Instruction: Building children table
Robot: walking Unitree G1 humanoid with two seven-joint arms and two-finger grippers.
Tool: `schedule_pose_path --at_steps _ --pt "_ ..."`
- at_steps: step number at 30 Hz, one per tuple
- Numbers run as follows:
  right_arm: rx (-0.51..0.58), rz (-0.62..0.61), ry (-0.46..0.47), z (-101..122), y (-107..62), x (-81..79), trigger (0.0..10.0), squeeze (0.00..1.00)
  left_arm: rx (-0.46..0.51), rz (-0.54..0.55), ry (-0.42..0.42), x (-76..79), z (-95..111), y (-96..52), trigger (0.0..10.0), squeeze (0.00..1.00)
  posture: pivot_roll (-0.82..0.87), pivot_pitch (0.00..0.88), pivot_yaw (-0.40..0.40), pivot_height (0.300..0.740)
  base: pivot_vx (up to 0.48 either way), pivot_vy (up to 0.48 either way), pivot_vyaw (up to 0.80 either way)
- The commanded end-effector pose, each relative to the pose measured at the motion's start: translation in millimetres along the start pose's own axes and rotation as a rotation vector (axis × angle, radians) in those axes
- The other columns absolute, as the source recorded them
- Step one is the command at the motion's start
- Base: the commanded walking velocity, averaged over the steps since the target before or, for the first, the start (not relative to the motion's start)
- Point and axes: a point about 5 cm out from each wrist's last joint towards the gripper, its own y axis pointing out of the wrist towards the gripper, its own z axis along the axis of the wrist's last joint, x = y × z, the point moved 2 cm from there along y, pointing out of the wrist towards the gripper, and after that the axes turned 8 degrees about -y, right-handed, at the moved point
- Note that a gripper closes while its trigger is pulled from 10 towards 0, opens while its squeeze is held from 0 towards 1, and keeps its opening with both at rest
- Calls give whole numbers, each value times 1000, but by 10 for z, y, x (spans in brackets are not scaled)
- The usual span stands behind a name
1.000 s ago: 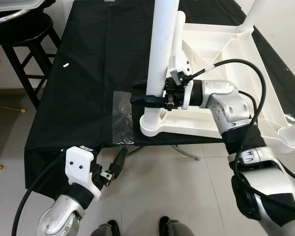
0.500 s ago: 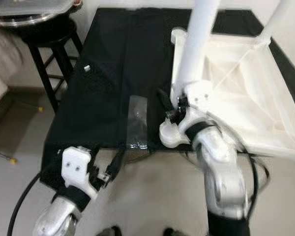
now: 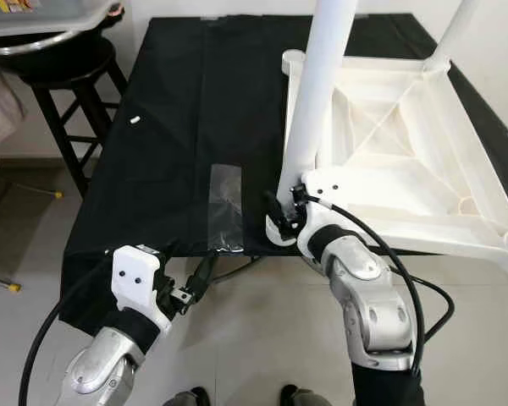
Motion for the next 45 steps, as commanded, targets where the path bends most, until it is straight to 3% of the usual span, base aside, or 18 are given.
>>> schedule_pose_path --at_steps 1,4,10,12,13,16,17,18,19,20,21,27,35,40,45 --pt "45 12 5 76 -2 28 10000 1000 -20 14 2 -29 -42 -30 10000 0 -28 241 -32 740 0 0 0" --pt "94 42 3 145 18 96 10000 1000 -15 19 1 -31 -42 -28 10000 0 -25 237 -40 740 0 0 0" --pt "102 106 27 91 -84 -17 10000 1000 -9 29 0 -47 -40 -21 10000 0 -29 233 -40 740 0 0 0" --pt "77 162 44 -36 -245 -185 10000 1000 -8 36 -1 -67 -43 -2 10000 0 -41 227 -34 740 0 0 0" --pt "77 162 44 -36 -245 -185 10000 1000 -8 36 -1 -67 -43 -2 10000 0 -41 227 -34 740 0 0 0" --pt "47 215 67 -206 -500 -343 10000 1000 -9 64 -13 -134 -58 24 10000 0 -51 217 -31 740 0 0 0" --pt "47 215 67 -206 -500 -343 10000 1000 -9 64 -13 -134 -58 24 10000 0 -51 217 -31 740 0 0 0" --pt "29 222 83 -314 -650 -372 10000 839 -9 134 -31 -247 -67 23 10000 0 -60 199 -29 740 0 0 0" --pt "29 222 83 -314 -650 -372 10000 839 -9 134 -31 -247 -67 23 10000 0 -60 199 -29 740 0 0 0" --pt "6 208 90 -405 -744 -368 10000 659 -10 198 -55 -342 -81 18 10000 0 -59 193 -30 740 0 0 0" --pt "2 199 82 -430 -793 -365 10000 0 -9 235 -59 -388 -87 4 10000 0 -59 182 -32 740 0 0 0" --pt "-27 120 13 -499 -899 -265 10000 0 -60 341 -37 -502 -162 -106 10000 0 -60 145 -38 740 0 0 0" --pt "-47 94 -4 -606 -848 -206 10000 0 -165 294 -41 -391 -387 -206 10000 0 -68 84 -40 740 0 -141 0" --pt "-24 153 -2 -639 -719 -207 10000 0 -138 304 -56 -434 -410 -59 10000 0 -61 31 -49 740 0 -468 0" --pt "-20 173 -32 -660 -646 -189 10000 0 -128 284 -15 -450 -408 69 10000 0 -60 6 -46 740 0 -468 0"
